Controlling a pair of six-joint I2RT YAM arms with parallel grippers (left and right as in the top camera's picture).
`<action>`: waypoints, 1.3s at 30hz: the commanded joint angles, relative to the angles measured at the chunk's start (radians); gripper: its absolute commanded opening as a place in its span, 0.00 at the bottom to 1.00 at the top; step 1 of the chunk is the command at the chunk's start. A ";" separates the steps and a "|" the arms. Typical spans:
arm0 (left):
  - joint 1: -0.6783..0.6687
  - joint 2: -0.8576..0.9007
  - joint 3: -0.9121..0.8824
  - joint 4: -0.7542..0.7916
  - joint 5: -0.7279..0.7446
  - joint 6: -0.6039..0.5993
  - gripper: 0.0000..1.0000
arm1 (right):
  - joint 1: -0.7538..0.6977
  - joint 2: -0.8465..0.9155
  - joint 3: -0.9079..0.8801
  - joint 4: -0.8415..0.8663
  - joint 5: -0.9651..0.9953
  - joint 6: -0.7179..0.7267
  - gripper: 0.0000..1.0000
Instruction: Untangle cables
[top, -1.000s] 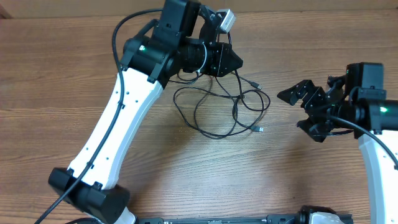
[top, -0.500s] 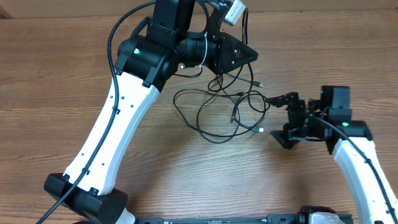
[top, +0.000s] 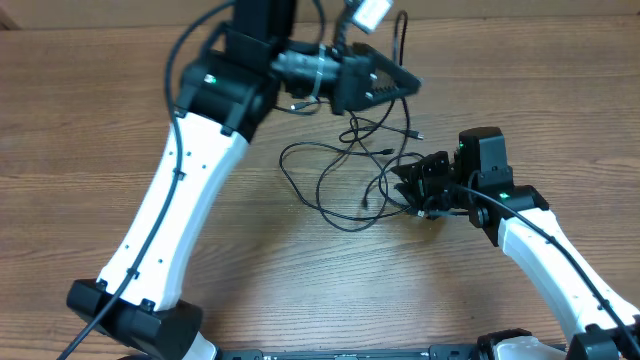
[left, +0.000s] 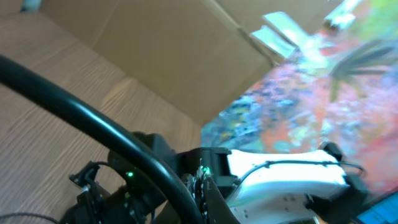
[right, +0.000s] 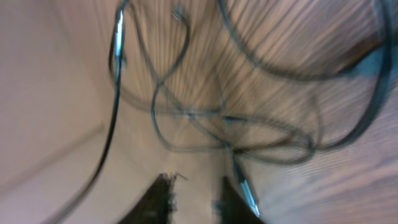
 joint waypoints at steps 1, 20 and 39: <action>0.110 -0.035 0.024 0.029 0.224 -0.003 0.04 | -0.006 0.006 0.005 0.011 0.136 -0.106 0.10; 0.302 -0.036 0.024 0.193 0.367 -0.138 0.04 | 0.176 0.030 0.010 0.657 -0.068 -0.697 0.25; 0.222 -0.038 0.024 0.200 0.366 -0.215 0.04 | 0.295 0.031 0.010 0.851 0.133 -0.770 0.54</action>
